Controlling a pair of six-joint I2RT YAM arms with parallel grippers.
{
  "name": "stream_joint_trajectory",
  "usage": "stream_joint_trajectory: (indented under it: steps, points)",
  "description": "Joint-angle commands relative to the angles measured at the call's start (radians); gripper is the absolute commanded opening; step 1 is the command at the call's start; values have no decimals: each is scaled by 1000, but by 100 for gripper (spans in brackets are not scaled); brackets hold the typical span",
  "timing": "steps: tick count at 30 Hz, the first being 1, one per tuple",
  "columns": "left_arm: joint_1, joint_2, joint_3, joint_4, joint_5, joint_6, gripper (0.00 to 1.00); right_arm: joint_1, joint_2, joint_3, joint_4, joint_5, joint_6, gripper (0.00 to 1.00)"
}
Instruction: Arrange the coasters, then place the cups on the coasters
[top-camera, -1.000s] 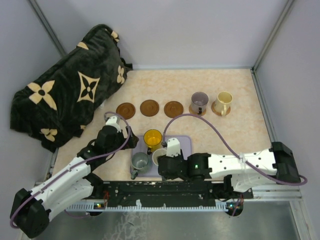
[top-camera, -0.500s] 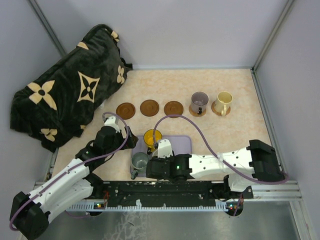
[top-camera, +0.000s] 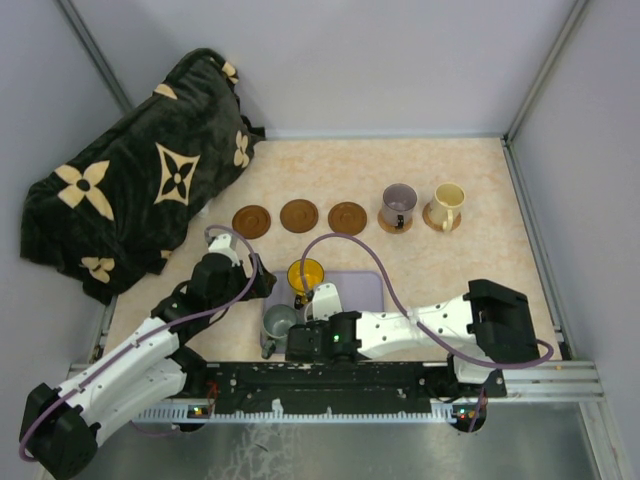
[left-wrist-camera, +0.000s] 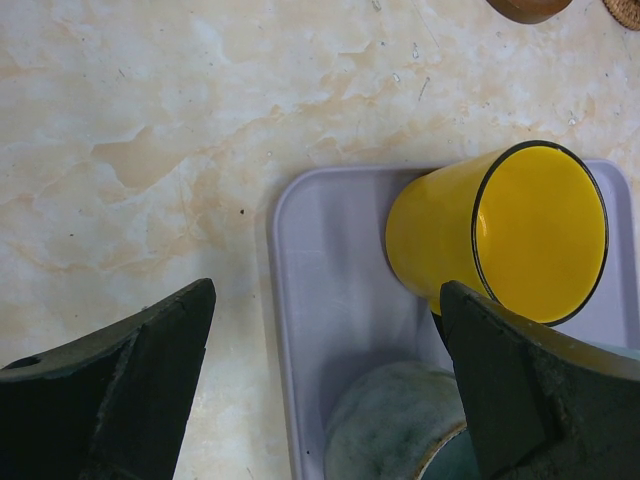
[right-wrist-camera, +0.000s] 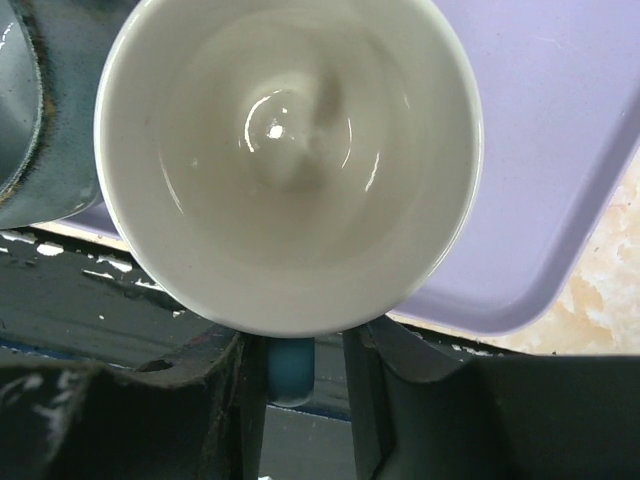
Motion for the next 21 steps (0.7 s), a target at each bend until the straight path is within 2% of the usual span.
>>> stream_joint_trajectory:
  steps: [1,6,11,13,21]
  points:
    - [-8,-10,-14,6,-3,-9,100,10,7,34,-3,54,37,31]
    - [-8,-2,-16,12,-3,-10,100,10,9,30,10,65,30,25]
    - [-8,6,-20,18,0,-13,100,9,9,22,37,59,7,14]
    - [-8,4,-24,20,1,-14,100,11,9,22,46,55,-3,1]
    - [-8,-2,-36,19,-3,-20,100,19,-23,13,18,80,24,0]
